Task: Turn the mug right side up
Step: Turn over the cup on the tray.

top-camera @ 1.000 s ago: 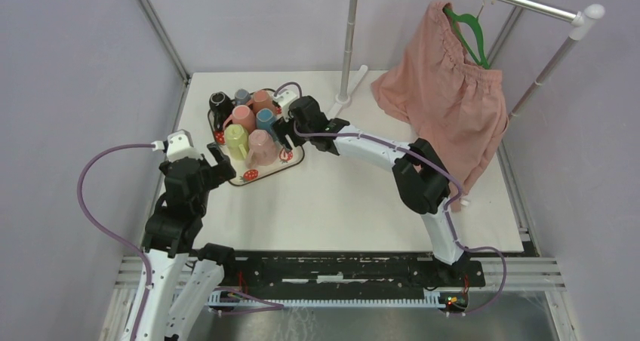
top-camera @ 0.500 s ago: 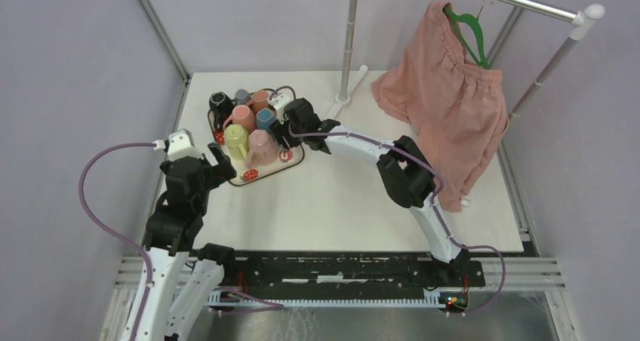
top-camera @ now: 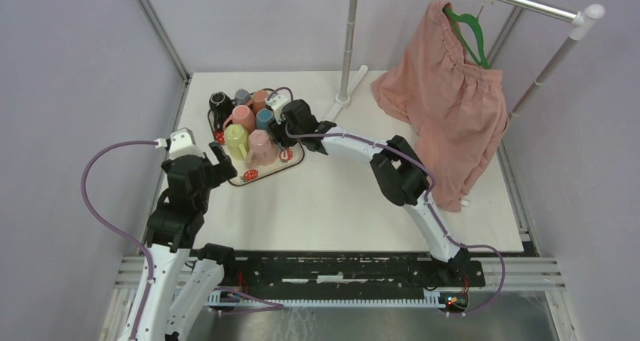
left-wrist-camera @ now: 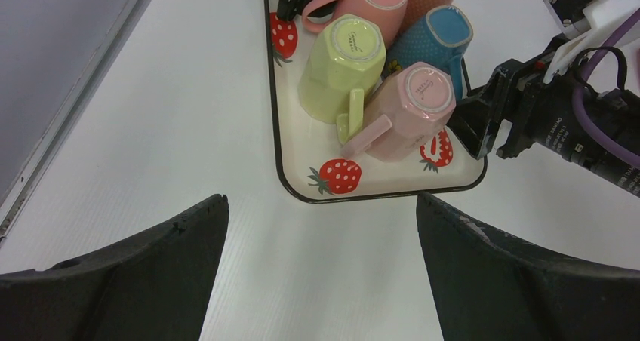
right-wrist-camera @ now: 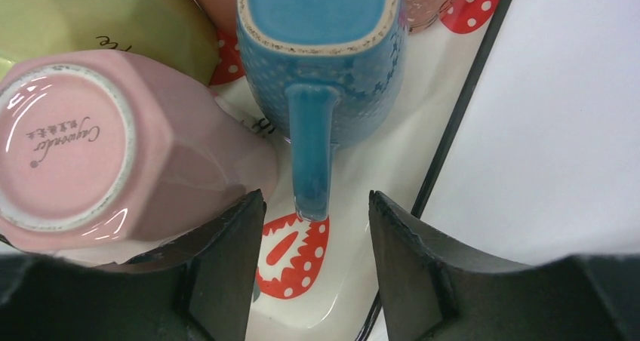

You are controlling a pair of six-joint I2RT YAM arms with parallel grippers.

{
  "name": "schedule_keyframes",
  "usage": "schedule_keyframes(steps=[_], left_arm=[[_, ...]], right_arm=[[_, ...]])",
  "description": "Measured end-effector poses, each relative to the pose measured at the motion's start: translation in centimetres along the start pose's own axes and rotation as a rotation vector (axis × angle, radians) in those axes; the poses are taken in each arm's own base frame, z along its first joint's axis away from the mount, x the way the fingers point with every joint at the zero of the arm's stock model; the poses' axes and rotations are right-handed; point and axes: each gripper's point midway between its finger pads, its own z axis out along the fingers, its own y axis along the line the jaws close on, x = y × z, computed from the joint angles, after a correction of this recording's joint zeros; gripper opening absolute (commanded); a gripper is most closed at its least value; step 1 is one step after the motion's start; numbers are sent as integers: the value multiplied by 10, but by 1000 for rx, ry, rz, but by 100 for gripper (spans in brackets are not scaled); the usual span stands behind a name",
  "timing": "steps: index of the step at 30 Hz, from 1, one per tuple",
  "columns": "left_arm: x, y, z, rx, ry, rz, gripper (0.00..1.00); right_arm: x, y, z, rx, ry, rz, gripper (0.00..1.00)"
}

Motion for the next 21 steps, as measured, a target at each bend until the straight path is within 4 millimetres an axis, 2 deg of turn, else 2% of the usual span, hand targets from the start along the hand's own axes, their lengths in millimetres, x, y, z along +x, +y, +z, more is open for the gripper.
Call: schedule_keyframes(steps=[6, 13, 21], left_arm=[[1, -1, 1, 2, 5, 2, 100], [2, 0, 2, -4, 9, 1, 100], [2, 0, 2, -4, 9, 1, 100]], right_arm=[[0, 2, 6, -12, -17, 2, 51], [-11, 4, 13, -24, -53, 2, 44], [-7, 4, 19, -23, -52, 5, 39]])
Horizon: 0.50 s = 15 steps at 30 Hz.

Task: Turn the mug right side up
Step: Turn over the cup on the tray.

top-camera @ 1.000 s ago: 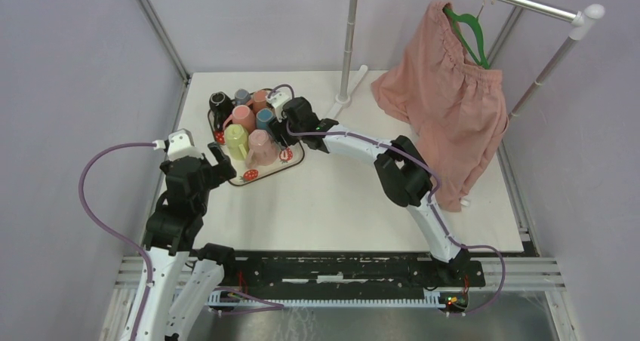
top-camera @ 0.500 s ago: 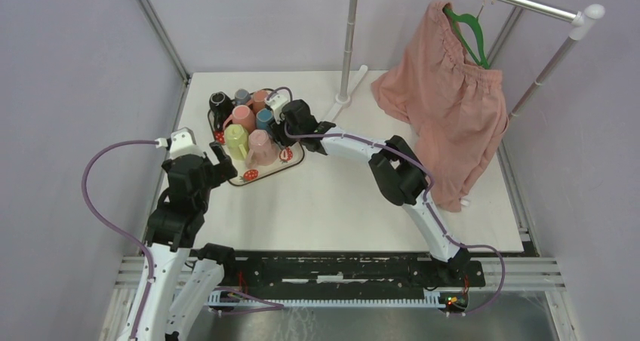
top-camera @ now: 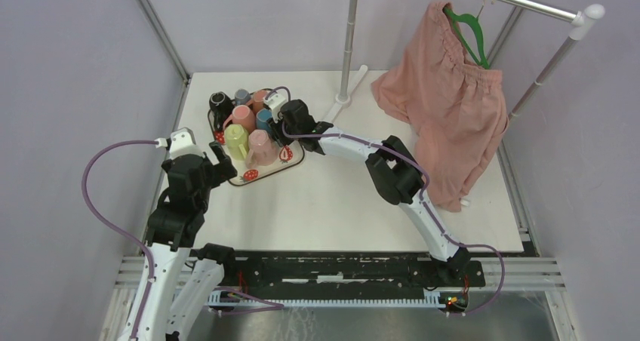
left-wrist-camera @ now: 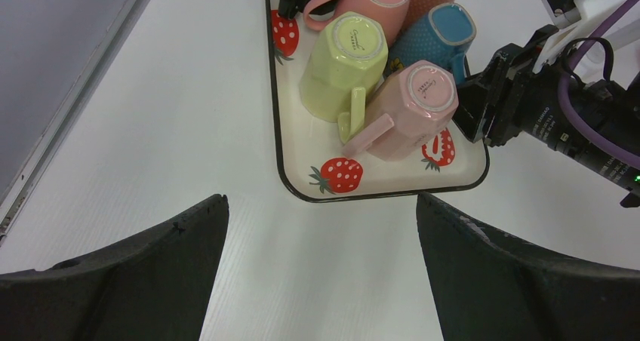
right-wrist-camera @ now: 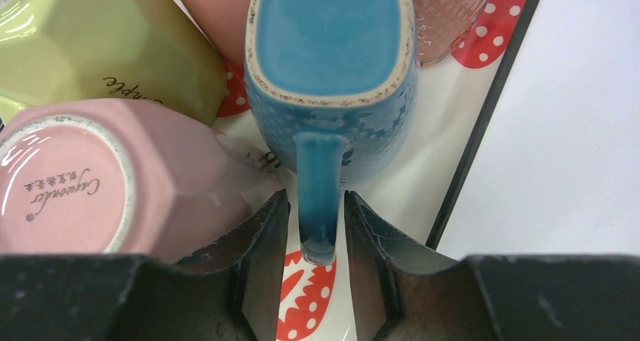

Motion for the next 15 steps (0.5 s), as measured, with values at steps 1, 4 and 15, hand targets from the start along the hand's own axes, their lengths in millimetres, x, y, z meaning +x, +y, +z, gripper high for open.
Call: schedule_keyframes(steps=[1, 4, 15], left_arm=[[0, 0, 0, 0, 0, 0, 100], [0, 0, 0, 0, 0, 0, 100], [0, 0, 0, 0, 0, 0, 100]], right_arm=[[0, 0, 0, 0, 0, 0, 38], [1, 0, 1, 1, 0, 0, 32], [-3, 0, 2, -1, -16, 1, 9]])
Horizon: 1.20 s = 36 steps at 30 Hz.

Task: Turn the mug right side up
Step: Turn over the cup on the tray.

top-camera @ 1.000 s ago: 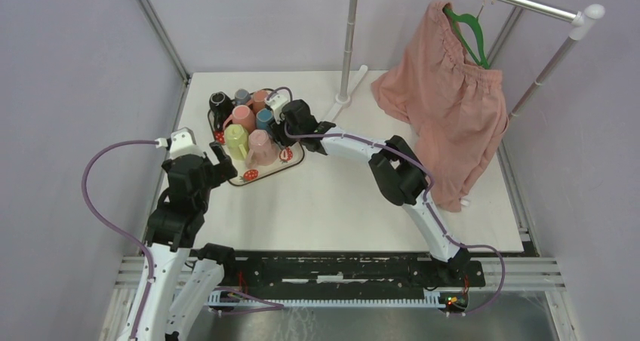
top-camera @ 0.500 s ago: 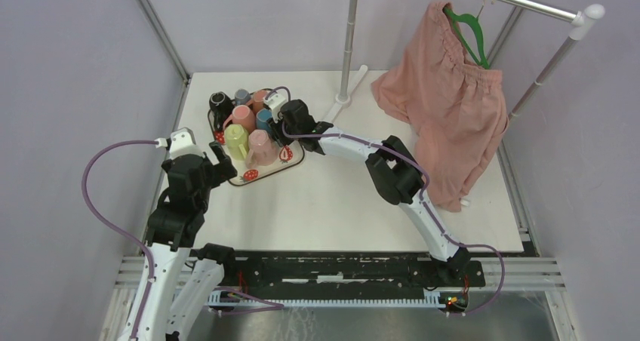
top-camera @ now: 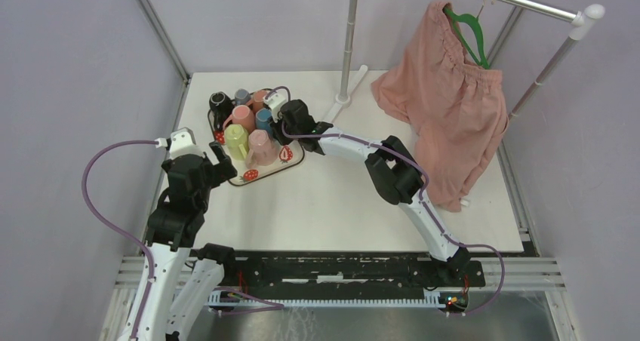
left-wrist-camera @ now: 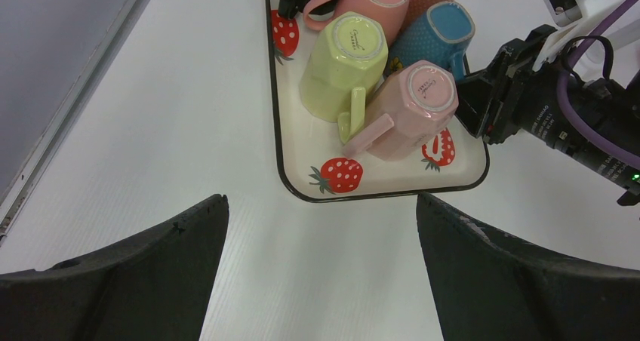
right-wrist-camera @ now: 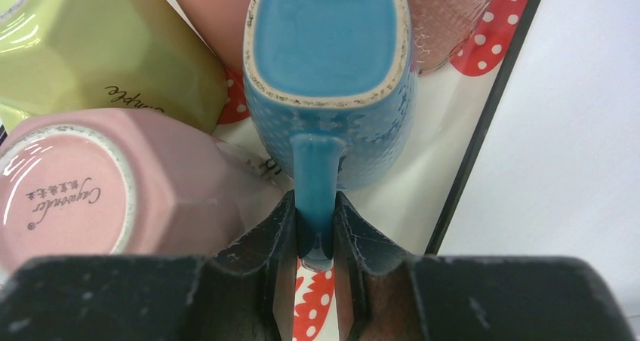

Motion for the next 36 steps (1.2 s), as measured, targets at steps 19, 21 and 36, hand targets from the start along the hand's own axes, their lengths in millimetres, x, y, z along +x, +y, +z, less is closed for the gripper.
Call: schedule_keyframes(steps=[19, 21, 36], left_arm=[[0, 1, 0, -6, 0, -2, 100], [0, 1, 0, -6, 0, -2, 100], [-1, 2, 0, -11, -2, -3, 100]], right_arm=[[3, -3, -10, 14, -37, -16, 0], [1, -3, -15, 17, -44, -16, 0], [-12, -6, -50, 25, -87, 8, 0]])
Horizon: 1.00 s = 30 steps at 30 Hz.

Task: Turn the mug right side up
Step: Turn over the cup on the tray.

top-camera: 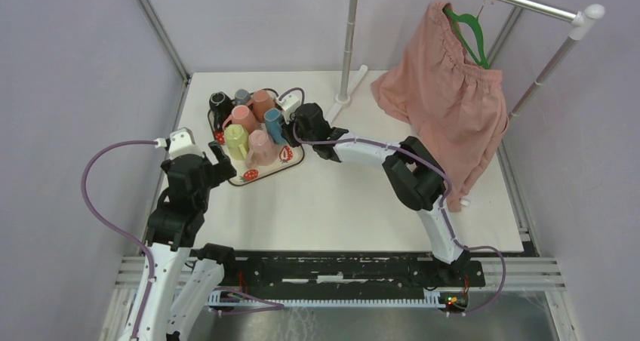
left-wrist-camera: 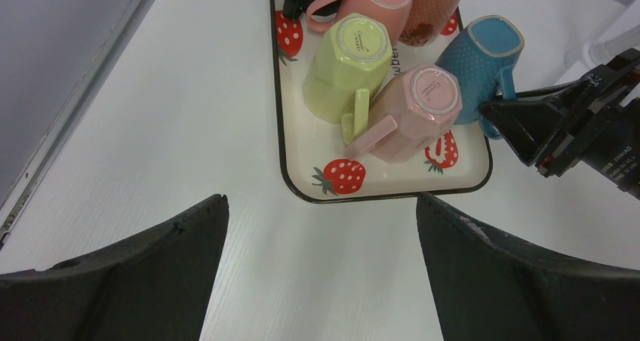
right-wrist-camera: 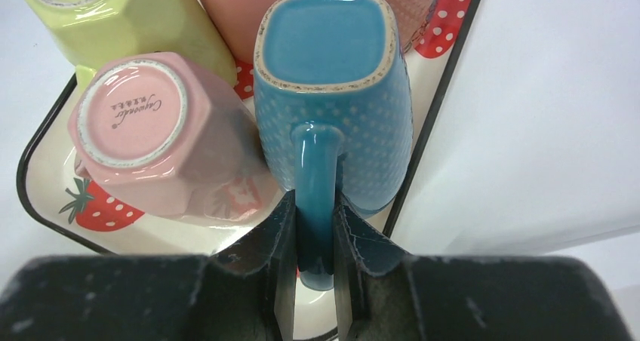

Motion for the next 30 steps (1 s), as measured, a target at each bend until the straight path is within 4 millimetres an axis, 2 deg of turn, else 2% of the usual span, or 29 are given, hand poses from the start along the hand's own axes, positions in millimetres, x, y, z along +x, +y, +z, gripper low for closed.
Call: schedule_keyframes(steps=[12, 19, 25, 30], left_arm=[[-1, 1, -1, -1, -5, -3, 100], [-3, 0, -5, 16, -23, -12, 100], [-5, -23, -10, 142, -11, -24, 100], [-28, -59, -27, 341, -61, -85, 100]], right_arm=[[-14, -1, -33, 3, -37, 27, 0], [-16, -10, -76, 25, -61, 57, 0], [-22, -23, -121, 66, -92, 65, 0], [-24, -34, -168, 114, -126, 70, 0]])
